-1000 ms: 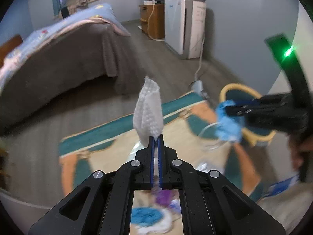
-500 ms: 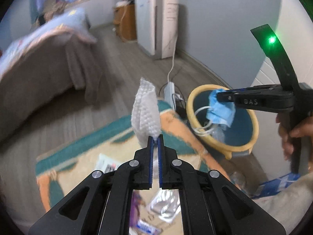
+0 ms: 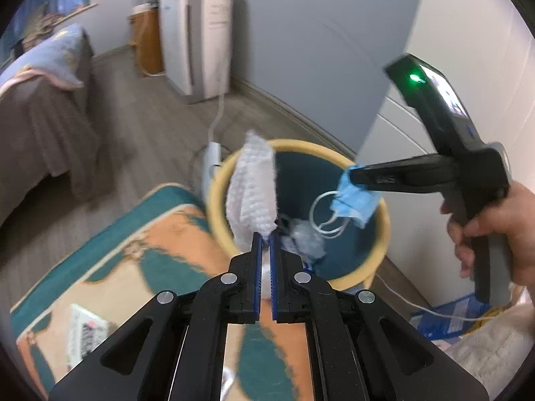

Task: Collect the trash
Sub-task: 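Carry the mask and mesh wrapper over the bin and open both tools, then move both open tools back toward the remaining trash on the cushion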

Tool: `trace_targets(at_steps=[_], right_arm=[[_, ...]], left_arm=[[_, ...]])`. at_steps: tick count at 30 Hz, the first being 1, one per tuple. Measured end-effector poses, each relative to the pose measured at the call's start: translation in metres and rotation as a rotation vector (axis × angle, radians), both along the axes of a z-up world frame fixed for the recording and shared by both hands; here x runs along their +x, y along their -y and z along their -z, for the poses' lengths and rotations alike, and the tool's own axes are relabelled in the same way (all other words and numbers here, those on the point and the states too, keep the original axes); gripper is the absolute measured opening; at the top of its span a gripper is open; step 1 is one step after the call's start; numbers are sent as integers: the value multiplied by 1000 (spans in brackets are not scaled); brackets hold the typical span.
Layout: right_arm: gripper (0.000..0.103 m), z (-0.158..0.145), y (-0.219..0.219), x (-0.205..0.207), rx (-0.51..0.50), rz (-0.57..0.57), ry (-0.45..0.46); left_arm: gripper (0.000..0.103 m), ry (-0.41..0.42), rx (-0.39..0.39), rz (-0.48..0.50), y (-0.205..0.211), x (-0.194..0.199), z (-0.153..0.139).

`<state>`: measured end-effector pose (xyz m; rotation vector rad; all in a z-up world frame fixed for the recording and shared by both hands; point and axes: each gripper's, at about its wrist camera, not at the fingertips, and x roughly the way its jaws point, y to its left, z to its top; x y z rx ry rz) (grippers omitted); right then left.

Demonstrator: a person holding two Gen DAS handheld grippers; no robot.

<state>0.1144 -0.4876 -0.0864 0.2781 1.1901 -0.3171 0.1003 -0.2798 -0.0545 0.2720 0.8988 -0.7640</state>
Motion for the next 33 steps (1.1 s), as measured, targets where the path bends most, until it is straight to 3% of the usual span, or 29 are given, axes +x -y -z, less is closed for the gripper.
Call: trace_targets(at_steps=[2,5,6,8,14,21,28,33], right_arm=[[20,4,6,-3,5,19,-3],[31,2,10,-5,18,46,22],[40,-1,11,-6,20,50,34],[54,-7,11,-7,3,51,59],[72,-11,10,-2,-8,60,74],[91,-20,-3,0,-4,39,97],[93,-37,-46,1,14,-68,127],[97,-49,-87,-2,81,-120,152]], left_arm=[[4,12,4,25,12,-1,3],[11,16,-7,27,23,3,6],[22,6,-9,21,26,6,8],[61,4,-4,8,31,9,11],[87,45,16,-12,28,7,10],[93,70,5,-85,-7,8,-7],[94,135,58,-158,-64,-11,-31],[94,169,70,-236,-112,-29,-53]])
